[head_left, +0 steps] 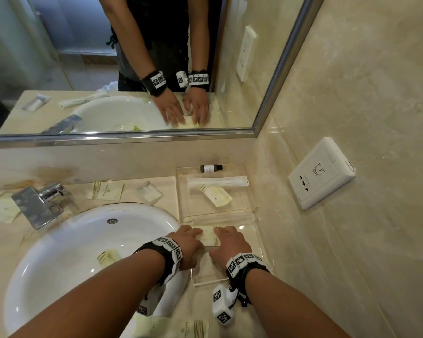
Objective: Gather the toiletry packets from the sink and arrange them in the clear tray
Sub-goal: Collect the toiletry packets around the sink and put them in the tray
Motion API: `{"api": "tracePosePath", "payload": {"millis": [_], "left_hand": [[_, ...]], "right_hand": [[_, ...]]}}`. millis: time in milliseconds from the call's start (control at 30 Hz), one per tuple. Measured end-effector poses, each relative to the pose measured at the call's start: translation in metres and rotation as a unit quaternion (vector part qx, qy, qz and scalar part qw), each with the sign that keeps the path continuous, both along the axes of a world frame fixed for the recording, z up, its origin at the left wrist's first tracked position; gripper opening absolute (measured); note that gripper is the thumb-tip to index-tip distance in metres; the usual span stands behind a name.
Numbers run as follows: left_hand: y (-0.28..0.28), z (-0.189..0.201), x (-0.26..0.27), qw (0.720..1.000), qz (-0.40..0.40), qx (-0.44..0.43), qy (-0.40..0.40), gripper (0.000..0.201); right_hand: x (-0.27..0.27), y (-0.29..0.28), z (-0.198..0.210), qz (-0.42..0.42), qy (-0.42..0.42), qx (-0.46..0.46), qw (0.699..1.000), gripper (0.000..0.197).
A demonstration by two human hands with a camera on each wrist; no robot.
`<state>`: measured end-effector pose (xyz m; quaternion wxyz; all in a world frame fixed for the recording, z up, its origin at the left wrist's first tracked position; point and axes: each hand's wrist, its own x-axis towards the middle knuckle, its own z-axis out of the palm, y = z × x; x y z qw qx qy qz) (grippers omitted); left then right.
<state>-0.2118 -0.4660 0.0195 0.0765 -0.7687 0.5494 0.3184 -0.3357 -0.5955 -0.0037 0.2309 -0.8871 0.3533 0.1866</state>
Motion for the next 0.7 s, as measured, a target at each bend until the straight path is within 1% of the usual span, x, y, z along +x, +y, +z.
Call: {"api": "tracePosePath", "payload": {"millis": [133,267,367,433,567,700], "left_hand": [[0.013,0.004,0.01,0.998,0.052,-0.021,-0.001,0.045],[0.025,0.004,0.027,0.992,0.119,-0.037,0.009,0.054],[0.03,0.006,0.039,0.988,0.148,-0.043,0.014,0.059],[0.032,0.009,0.043,0.985,0.163,-0.05,0.016,0.06],[0.03,0.014,0.048,0.977,0.198,-0.07,0.024,0.061],[0.025,0.016,0.05,0.971,0.22,-0.085,0.034,0.063]], "right_hand": [[0.009,0.001,0.007,-0.001,-0.033,-0.019,0.999,0.065],[0.018,0.001,0.014,0.01,-0.076,-0.059,0.995,0.056],[0.027,-0.004,0.019,0.02,-0.108,-0.094,0.989,0.054],[0.037,-0.01,0.021,0.029,-0.104,-0.103,0.989,0.06],[0.057,-0.02,0.022,0.057,-0.051,-0.114,0.991,0.079],[0.071,-0.025,0.015,0.062,-0.005,-0.106,0.992,0.089]]}}
